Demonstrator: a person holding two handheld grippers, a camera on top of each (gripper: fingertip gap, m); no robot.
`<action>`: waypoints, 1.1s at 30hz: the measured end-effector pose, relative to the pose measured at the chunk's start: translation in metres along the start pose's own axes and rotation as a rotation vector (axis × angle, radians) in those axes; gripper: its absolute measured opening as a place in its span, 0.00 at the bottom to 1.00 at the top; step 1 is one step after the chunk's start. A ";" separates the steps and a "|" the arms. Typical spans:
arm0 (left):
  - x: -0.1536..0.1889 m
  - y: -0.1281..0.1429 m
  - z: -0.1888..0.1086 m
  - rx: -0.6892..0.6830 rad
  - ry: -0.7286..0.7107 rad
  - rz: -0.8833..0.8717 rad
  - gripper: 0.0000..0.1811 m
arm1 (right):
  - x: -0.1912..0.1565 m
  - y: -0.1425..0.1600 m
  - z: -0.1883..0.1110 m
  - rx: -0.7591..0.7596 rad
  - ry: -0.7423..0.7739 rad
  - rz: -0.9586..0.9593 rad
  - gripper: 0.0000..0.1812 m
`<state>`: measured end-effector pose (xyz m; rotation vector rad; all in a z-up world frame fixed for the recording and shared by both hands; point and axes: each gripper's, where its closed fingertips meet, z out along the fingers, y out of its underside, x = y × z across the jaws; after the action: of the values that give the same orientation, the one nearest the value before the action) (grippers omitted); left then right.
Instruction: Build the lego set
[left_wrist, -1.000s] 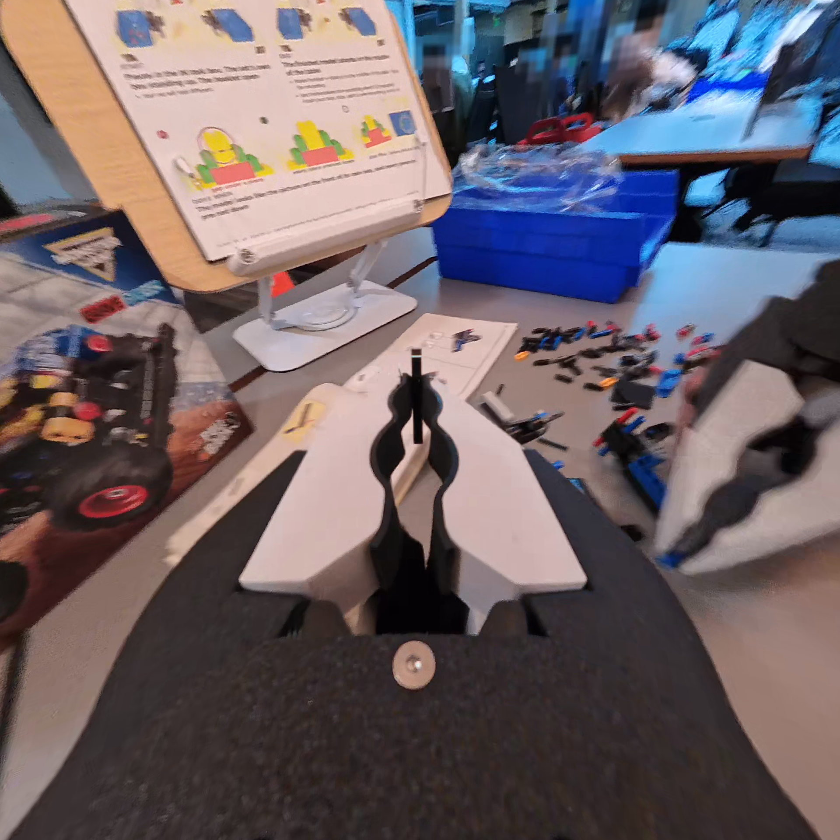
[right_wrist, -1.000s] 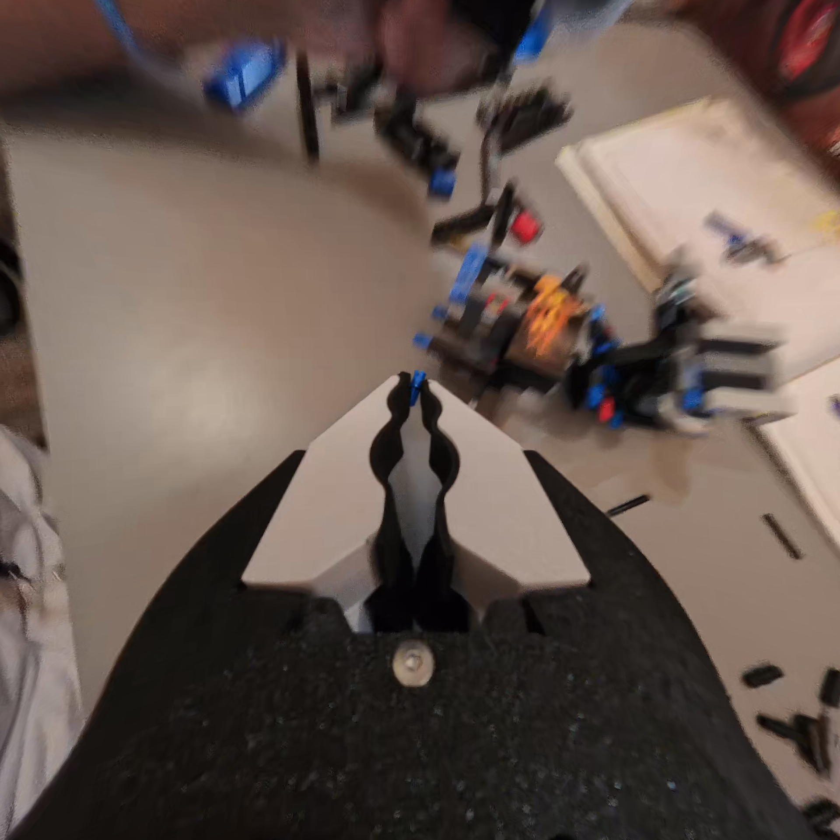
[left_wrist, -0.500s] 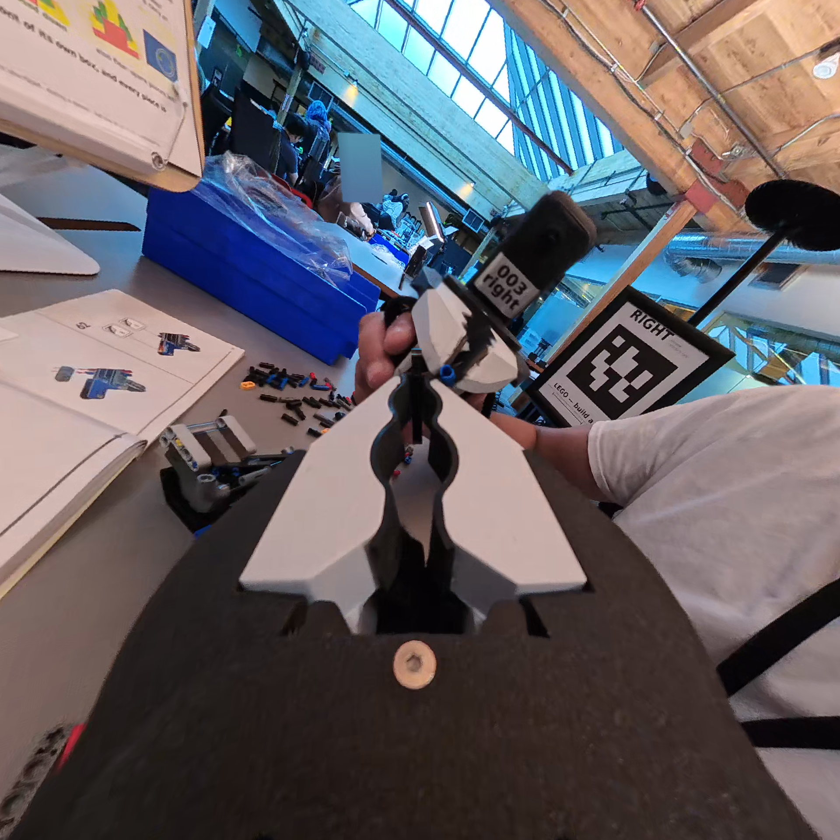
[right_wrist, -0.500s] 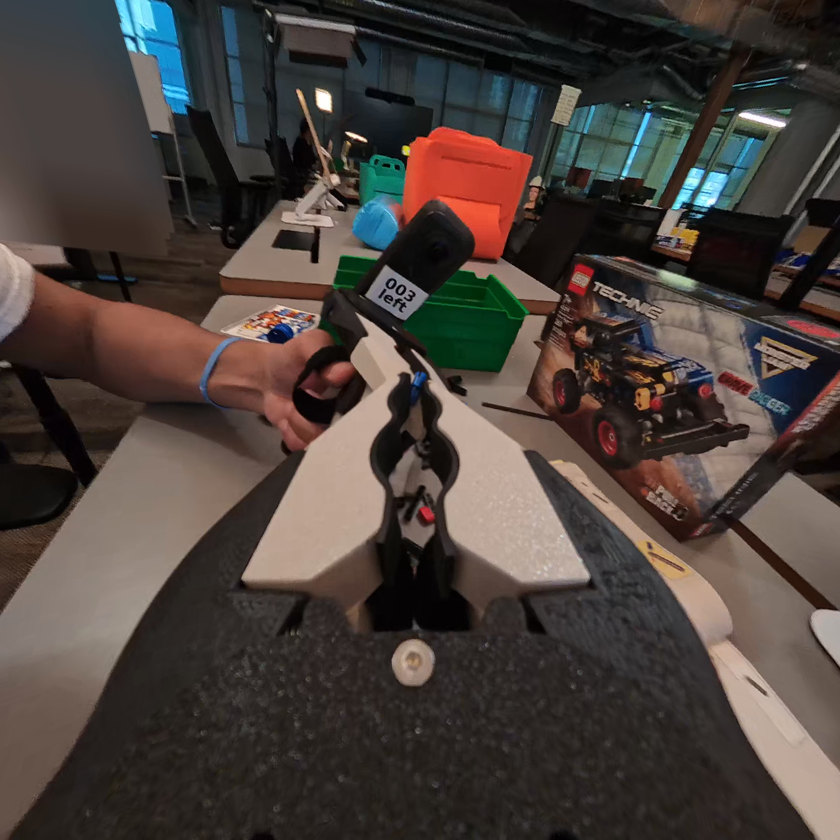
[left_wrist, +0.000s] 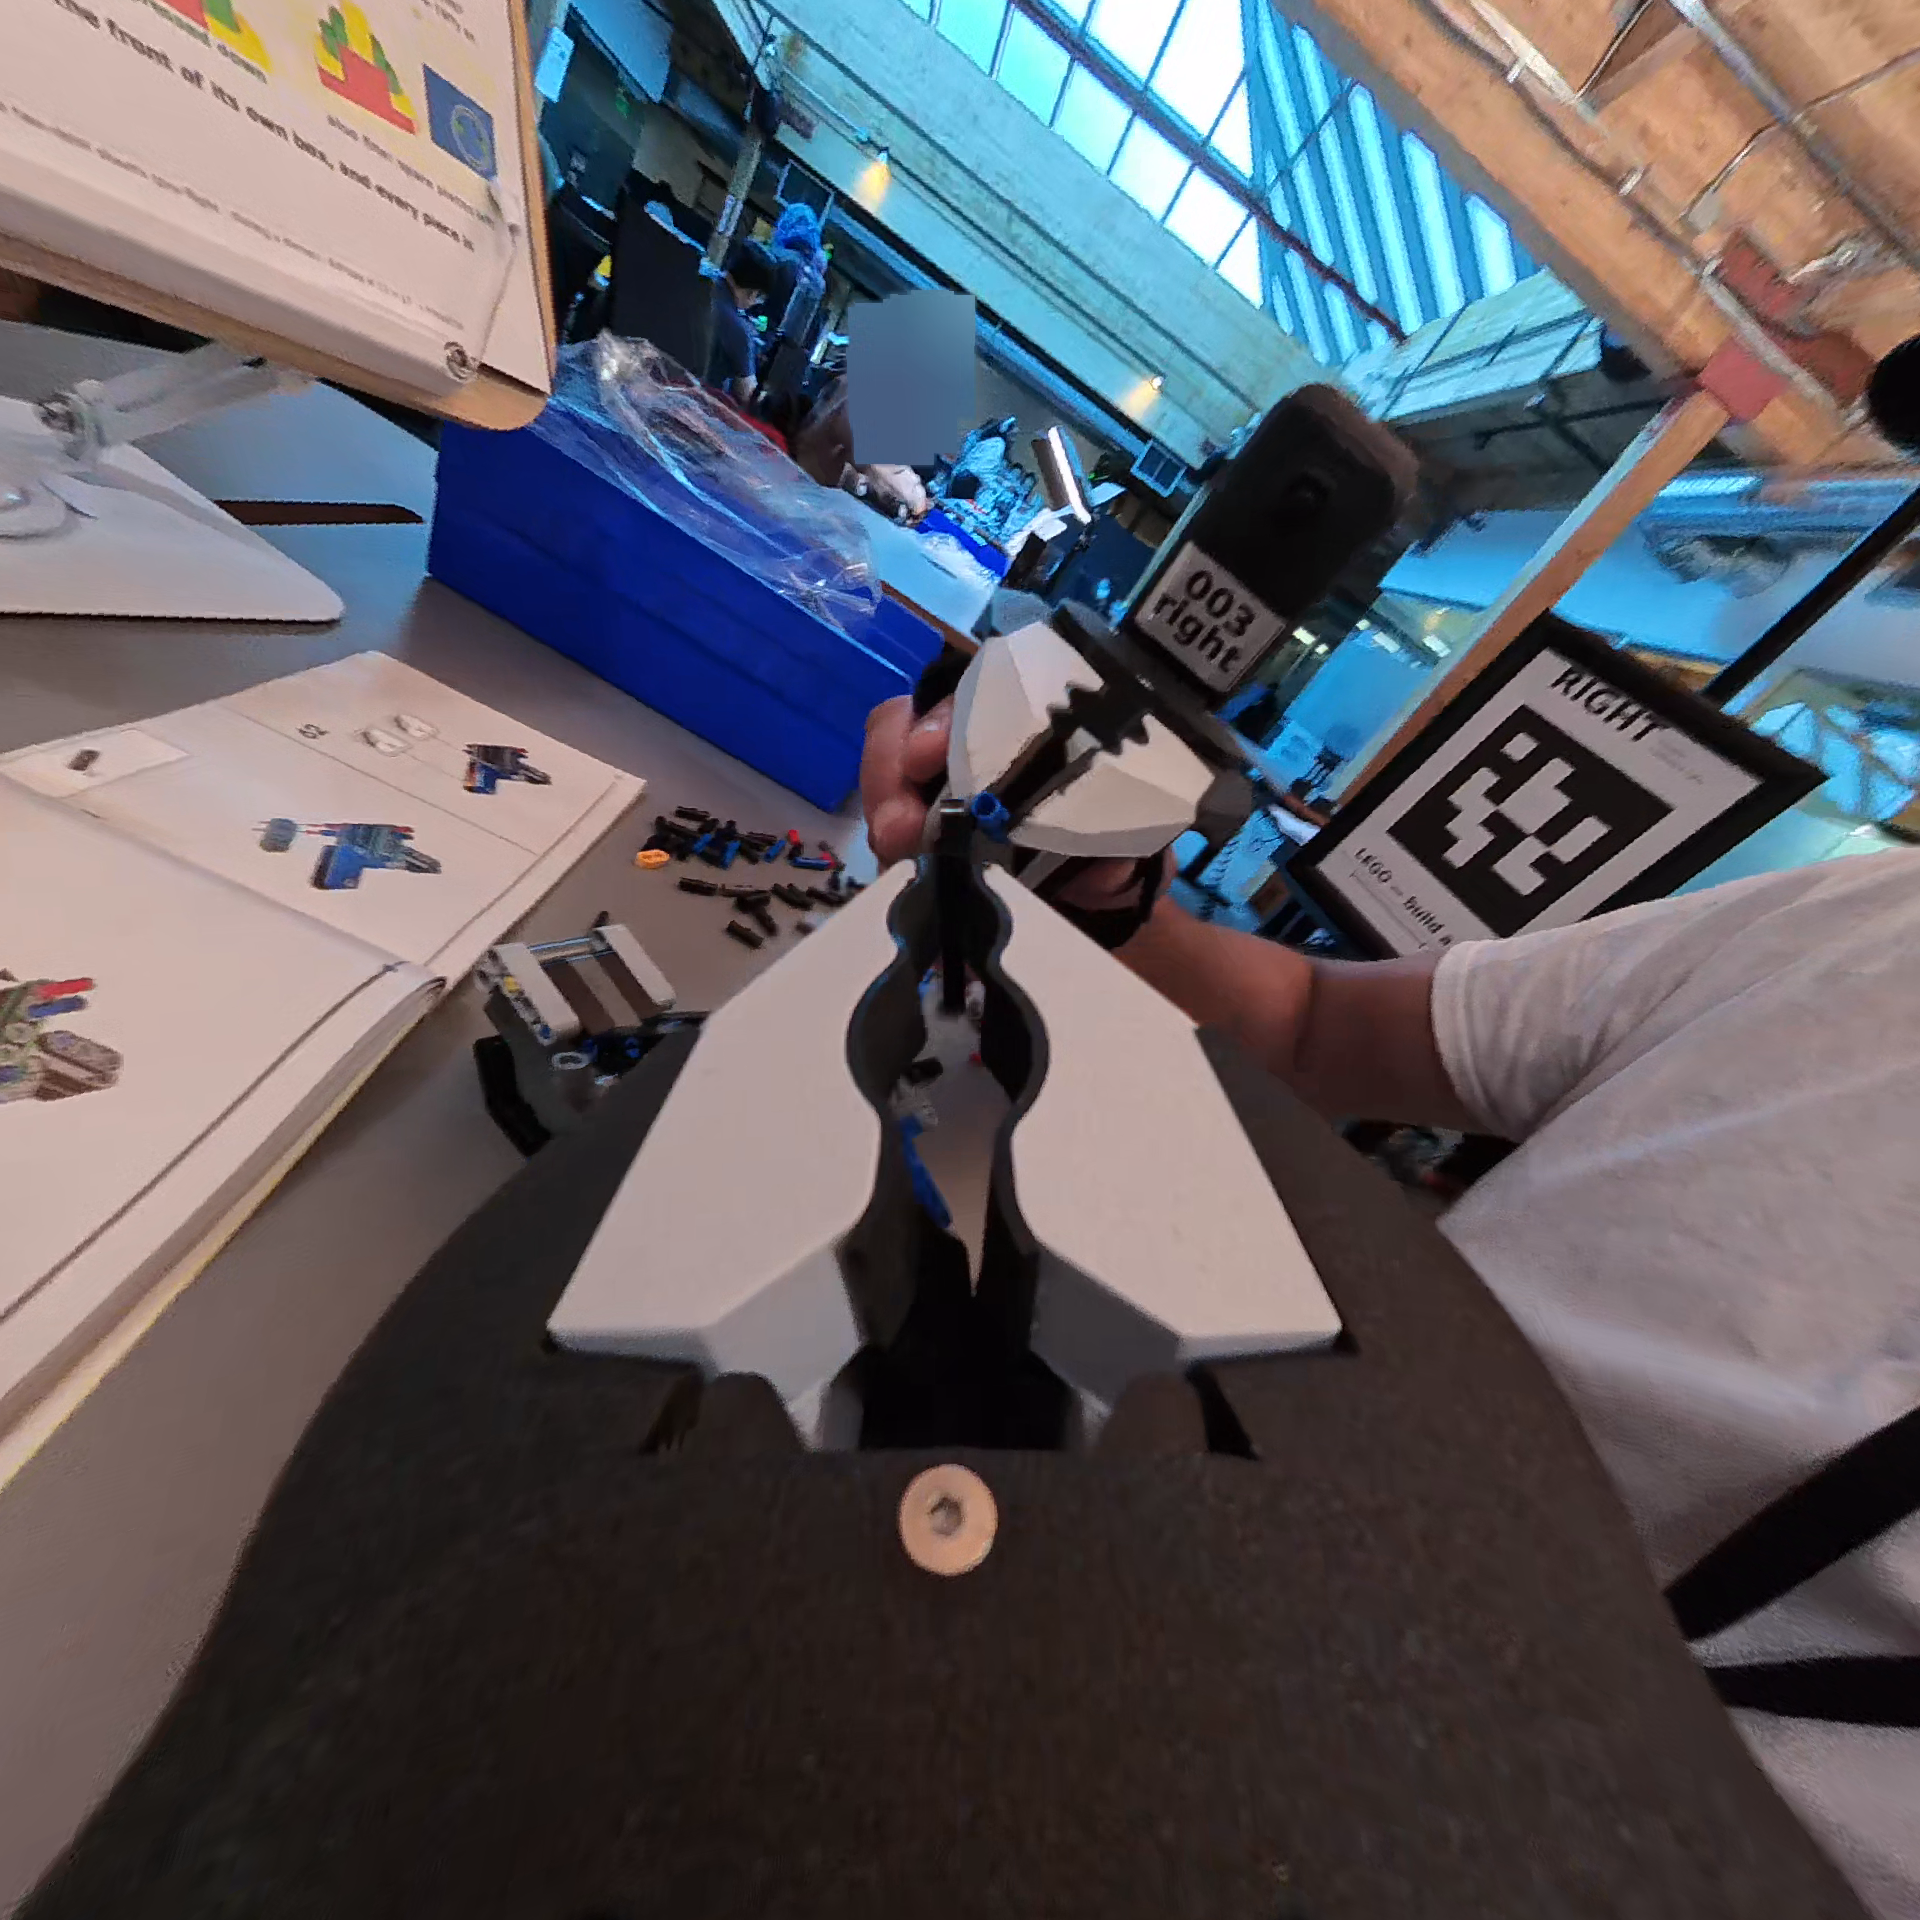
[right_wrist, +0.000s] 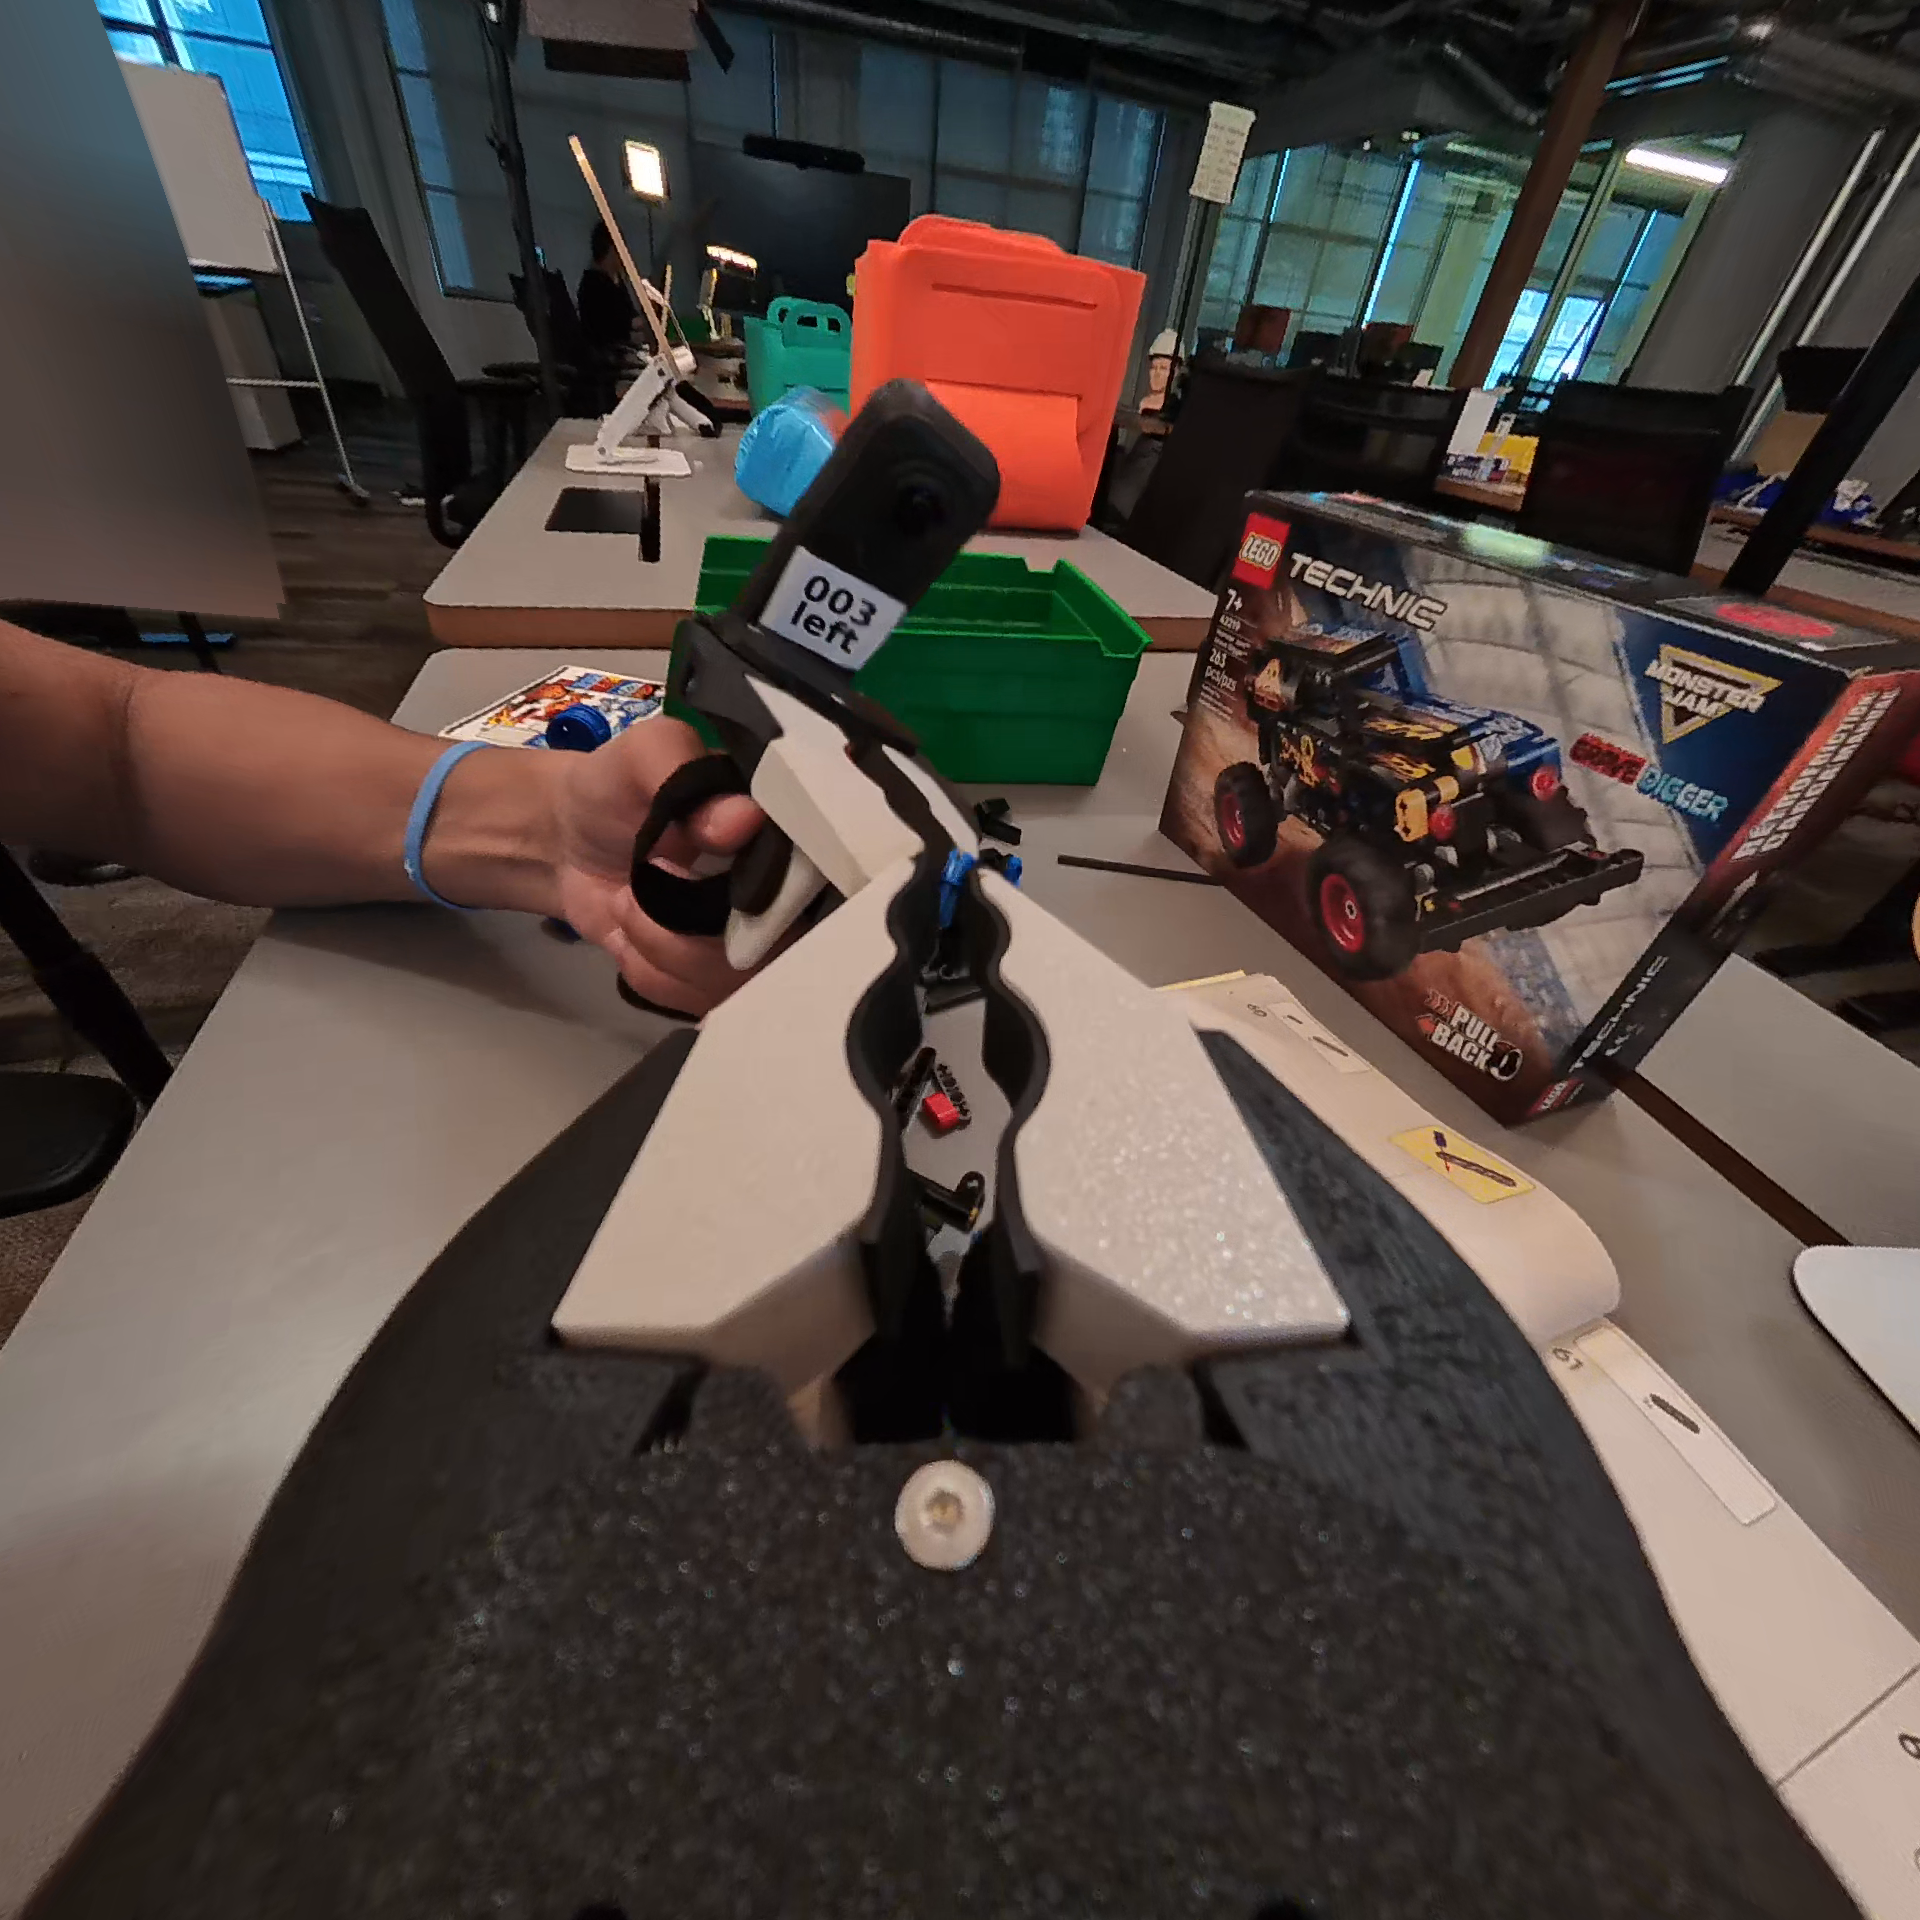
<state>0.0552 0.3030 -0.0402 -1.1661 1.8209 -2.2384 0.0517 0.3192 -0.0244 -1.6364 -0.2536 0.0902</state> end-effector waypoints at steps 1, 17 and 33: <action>-0.002 0.001 0.000 -0.014 -0.031 0.043 0.00 | 0.000 0.001 0.001 -0.014 0.006 0.001 0.02; -0.016 0.013 0.006 -0.113 -0.284 0.408 0.00 | 0.009 0.016 0.011 -0.051 0.066 0.158 0.02; -0.039 0.006 -0.006 -0.218 -0.607 0.878 0.01 | 0.017 0.018 0.010 0.022 -0.028 0.434 0.02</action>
<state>0.0775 0.3237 -0.0659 -0.7073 1.8034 -1.0912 0.0679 0.3310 -0.0416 -1.6463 0.0852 0.4430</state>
